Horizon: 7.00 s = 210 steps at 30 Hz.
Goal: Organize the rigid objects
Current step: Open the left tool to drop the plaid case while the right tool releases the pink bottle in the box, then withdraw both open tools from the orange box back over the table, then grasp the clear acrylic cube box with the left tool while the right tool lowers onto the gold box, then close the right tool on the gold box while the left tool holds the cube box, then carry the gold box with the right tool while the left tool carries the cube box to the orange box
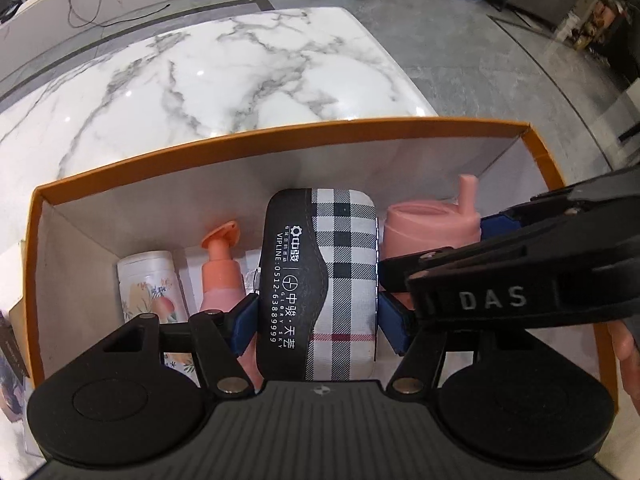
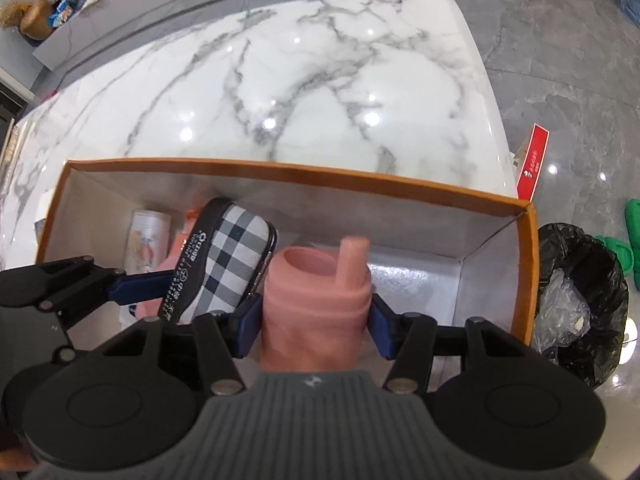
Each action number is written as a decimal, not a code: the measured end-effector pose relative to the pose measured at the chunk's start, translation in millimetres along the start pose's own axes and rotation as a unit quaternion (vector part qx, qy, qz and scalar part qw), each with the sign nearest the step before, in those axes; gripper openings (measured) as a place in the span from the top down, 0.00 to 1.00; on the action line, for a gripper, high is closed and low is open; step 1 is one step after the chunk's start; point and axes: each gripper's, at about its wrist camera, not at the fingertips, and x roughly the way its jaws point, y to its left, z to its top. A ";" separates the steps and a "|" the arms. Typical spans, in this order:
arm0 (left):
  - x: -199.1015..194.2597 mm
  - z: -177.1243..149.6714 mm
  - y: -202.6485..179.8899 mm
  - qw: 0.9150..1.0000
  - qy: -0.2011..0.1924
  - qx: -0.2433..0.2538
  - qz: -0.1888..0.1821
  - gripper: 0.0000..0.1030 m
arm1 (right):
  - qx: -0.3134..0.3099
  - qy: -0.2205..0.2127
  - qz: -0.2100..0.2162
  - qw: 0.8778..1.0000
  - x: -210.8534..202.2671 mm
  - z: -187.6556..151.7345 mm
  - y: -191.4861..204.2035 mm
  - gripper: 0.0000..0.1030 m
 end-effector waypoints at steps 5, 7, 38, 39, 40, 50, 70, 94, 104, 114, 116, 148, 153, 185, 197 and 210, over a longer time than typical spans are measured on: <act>0.3 -0.8 3.1 1.000 0.002 0.006 -0.011 0.23 | 0.014 0.011 0.002 1.000 13.3 1.3 -5.8 0.46; -0.4 -2.0 5.5 1.000 0.001 0.006 -0.019 0.21 | 0.012 0.007 0.000 1.000 13.5 -0.2 -5.5 0.46; 7.9 -52.3 -37.4 0.923 -0.036 0.379 0.061 0.13 | -0.244 -0.013 -0.062 0.968 3.7 -38.1 28.2 0.57; 9.3 -51.7 -38.7 0.922 -0.032 0.381 0.058 0.13 | -0.247 -0.015 -0.061 0.967 4.4 -36.8 29.5 0.57; 9.8 -51.0 -39.4 0.922 -0.031 0.382 0.057 0.15 | -0.250 -0.019 -0.061 0.966 4.6 -36.0 30.2 0.57; 5.1 -47.6 -30.3 0.928 -0.030 0.368 0.057 0.18 | -0.244 -0.044 -0.063 0.967 11.6 -26.0 28.4 0.58; -60.5 -44.6 0.2 0.960 -0.101 0.262 0.011 0.27 | -0.208 -0.072 -0.063 0.973 -19.1 -49.6 43.7 0.56; -152.3 -111.9 161.4 0.992 -0.120 0.005 0.036 0.31 | -0.370 -0.145 0.012 0.918 -39.7 -78.9 238.7 0.41; -122.5 -127.5 203.8 0.993 -0.110 -0.042 0.002 0.31 | -0.436 -0.072 -0.041 0.896 22.9 -53.7 291.9 0.47; -86.5 -135.1 206.7 0.993 -0.098 -0.027 -0.065 0.23 | -0.518 -0.006 -0.090 0.851 49.1 -31.5 286.4 0.66; -84.4 -139.1 209.0 0.993 -0.092 -0.031 -0.064 0.23 | -0.534 -0.002 -0.087 0.841 53.9 -34.7 290.4 0.66; -122.0 -170.4 229.8 0.987 -0.141 -0.074 -0.011 0.39 | -0.394 0.022 -0.053 0.918 76.8 10.8 297.5 0.25; -129.0 -171.2 245.0 0.982 -0.161 -0.093 0.043 0.40 | -0.308 0.038 -0.051 0.949 88.2 34.2 294.4 0.23; -107.4 -179.0 271.0 0.987 -0.079 -0.119 0.070 0.47 | -0.324 0.054 -0.031 0.944 103.7 -4.8 312.4 0.38; -137.8 -171.2 250.8 0.985 -0.136 -0.081 0.067 0.48 | -0.331 0.012 -0.022 0.943 66.6 -13.6 312.5 0.41; -191.0 -155.8 179.9 0.983 -0.177 -0.023 0.045 0.48 | -0.330 -0.072 -0.008 0.941 -48.5 -26.9 285.6 0.41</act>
